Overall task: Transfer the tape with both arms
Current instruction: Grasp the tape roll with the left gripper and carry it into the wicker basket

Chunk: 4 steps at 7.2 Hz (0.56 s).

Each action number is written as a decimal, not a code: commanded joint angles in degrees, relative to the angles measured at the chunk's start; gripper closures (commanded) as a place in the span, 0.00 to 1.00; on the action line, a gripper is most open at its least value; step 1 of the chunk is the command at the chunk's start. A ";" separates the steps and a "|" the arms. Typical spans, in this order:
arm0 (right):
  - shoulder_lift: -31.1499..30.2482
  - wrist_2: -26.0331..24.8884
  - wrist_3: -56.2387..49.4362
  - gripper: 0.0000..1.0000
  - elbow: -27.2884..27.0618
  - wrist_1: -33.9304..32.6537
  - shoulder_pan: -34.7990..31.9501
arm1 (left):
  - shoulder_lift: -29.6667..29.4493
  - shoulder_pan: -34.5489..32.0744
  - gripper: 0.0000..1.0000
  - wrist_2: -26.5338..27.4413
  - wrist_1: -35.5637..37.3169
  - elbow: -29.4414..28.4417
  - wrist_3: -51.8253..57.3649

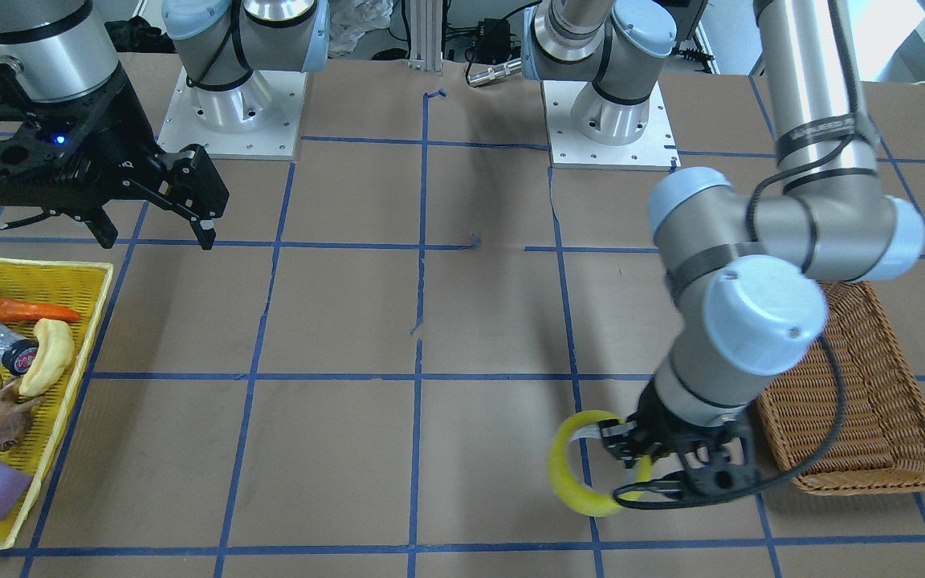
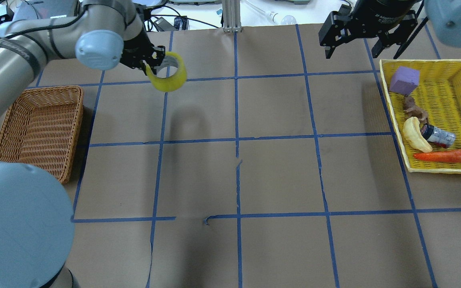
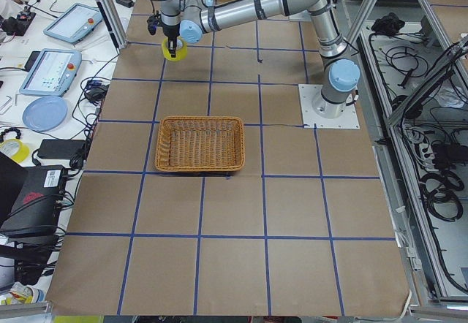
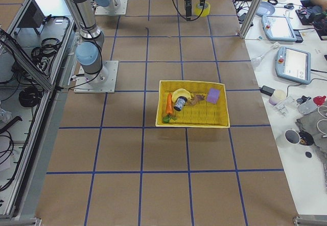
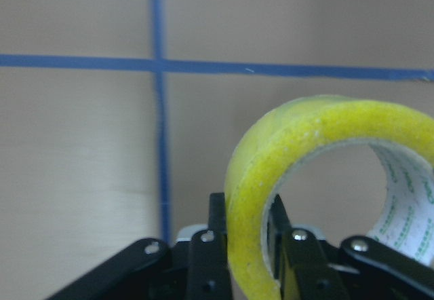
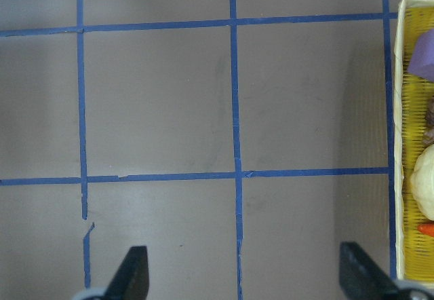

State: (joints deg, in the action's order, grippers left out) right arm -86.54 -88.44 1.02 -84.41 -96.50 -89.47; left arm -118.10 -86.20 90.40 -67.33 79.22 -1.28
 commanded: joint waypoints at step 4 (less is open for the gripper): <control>-0.03 -0.16 0.03 0.00 -0.05 0.00 0.00 | 4.91 28.94 1.00 -0.31 -9.94 6.29 34.08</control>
State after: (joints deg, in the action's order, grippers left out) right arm -86.57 -88.52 1.06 -84.46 -96.50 -89.47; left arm -113.01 -63.49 90.45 -78.16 83.77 22.94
